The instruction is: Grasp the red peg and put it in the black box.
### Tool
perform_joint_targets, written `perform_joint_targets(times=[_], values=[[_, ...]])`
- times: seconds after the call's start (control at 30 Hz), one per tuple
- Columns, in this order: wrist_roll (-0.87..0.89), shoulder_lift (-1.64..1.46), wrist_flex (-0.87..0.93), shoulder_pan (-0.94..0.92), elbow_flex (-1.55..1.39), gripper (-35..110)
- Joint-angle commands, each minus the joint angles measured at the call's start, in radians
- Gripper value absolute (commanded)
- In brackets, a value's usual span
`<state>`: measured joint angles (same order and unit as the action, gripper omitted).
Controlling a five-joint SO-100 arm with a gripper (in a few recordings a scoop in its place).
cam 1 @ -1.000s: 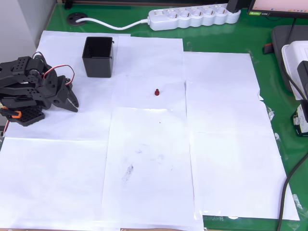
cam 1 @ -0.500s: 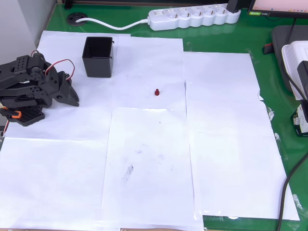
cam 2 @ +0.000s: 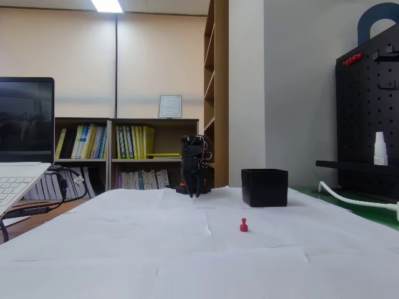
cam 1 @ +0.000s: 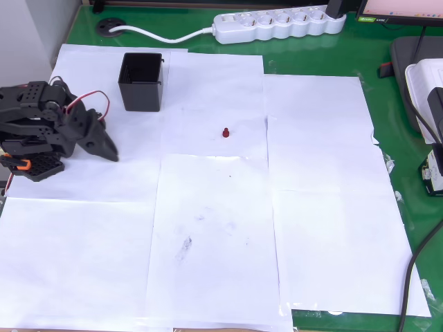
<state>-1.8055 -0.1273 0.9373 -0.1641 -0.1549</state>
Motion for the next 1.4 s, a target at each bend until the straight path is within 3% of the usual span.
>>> perform_joint_targets(times=[0.0,0.07,0.3,0.43,0.63,0.9,1.37], values=[[-0.003,-0.288,-0.285,-0.023,-0.189,0],[0.041,-0.408,-0.351,-0.015,-0.31,0],[0.173,-0.652,-0.183,0.072,-0.736,0],[0.206,-0.726,-0.195,0.106,-0.864,0],[0.193,-0.807,-0.546,0.143,-0.749,0],[0.143,-0.934,-0.724,0.204,-0.693,0],[0.012,-1.305,-1.608,0.236,-0.305,0]])
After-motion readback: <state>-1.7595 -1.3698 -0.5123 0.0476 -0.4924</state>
